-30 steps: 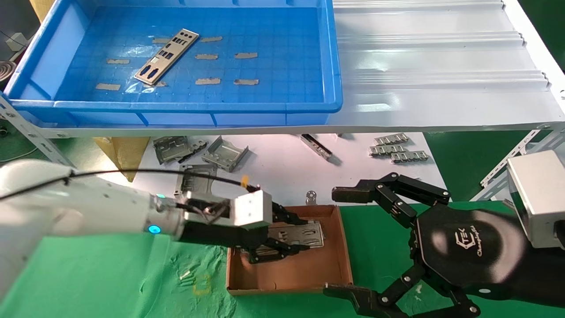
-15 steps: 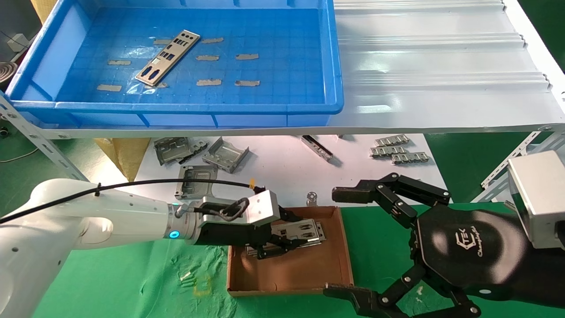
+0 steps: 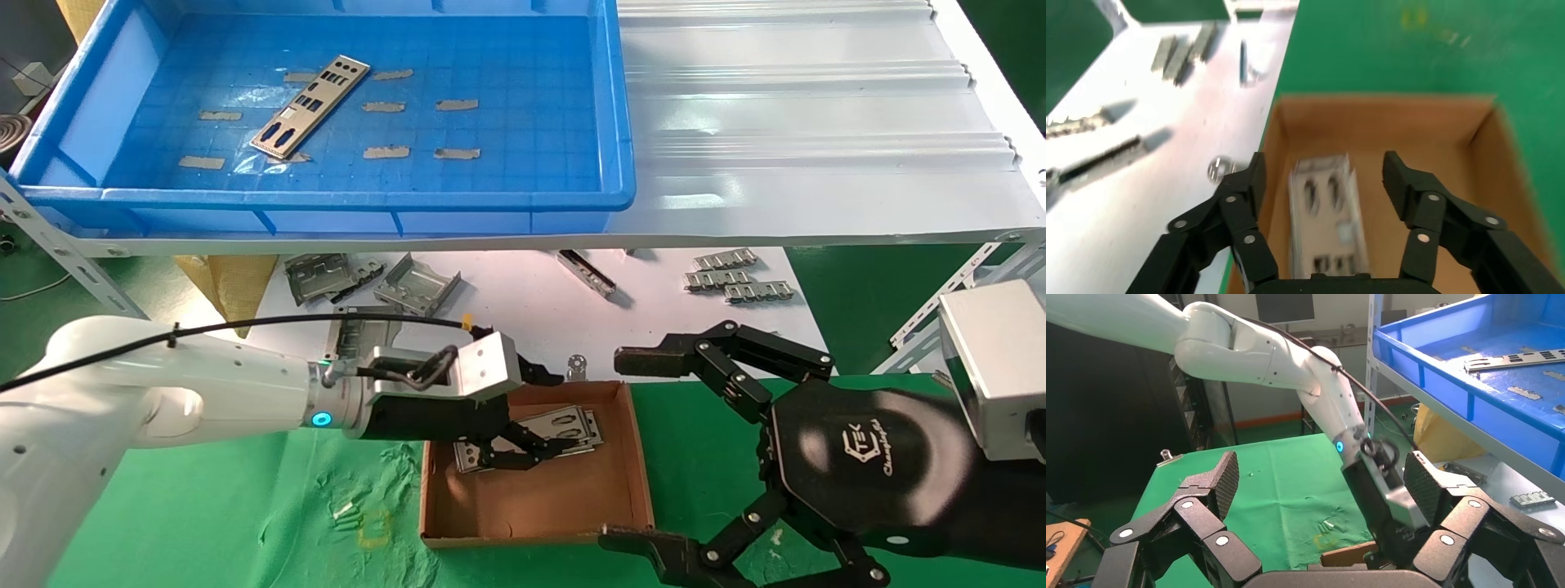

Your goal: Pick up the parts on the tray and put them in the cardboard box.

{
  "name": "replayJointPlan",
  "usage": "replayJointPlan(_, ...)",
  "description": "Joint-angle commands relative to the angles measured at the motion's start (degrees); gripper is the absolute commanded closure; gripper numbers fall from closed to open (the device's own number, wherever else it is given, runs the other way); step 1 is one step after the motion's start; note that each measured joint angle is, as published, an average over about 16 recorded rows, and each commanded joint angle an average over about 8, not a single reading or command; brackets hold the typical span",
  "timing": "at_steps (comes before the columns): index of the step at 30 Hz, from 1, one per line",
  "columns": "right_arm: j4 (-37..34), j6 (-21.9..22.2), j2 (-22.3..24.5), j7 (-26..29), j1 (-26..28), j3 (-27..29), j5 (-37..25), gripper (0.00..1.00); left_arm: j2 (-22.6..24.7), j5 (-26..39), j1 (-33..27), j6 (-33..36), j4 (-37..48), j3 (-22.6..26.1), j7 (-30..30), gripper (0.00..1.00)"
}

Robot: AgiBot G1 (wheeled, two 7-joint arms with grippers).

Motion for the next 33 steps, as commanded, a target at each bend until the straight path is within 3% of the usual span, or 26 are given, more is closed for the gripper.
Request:
replayJointPlan(1,0.00,0.00,0.00,0.00,0.00,0.00,0.00,0.00,-0.42,-1.12,-0.24,2.17,0.32,-0.41,-0.42,0.00)
replayJointPlan(7,-0.01,0.01,0.01,0.00,-0.01,0.00,0.00,0.00,-1.73,-3.79,0.10,7.83,2.47,-1.65,-2.17,0.00)
replayJointPlan(16,-0.02,0.02,0.01,-0.01,-0.01,-0.01,0.01,0.00,-2.18,-4.24,0.48,8.14,2.11,-1.98,-2.57,0.00)
replayJointPlan(33,-0.04,0.01,0.01,-0.02,0.00,-0.03,0.02,0.00,-12.12,-10.54,7.26,8.90,-14.33,-7.57,-10.81,0.00)
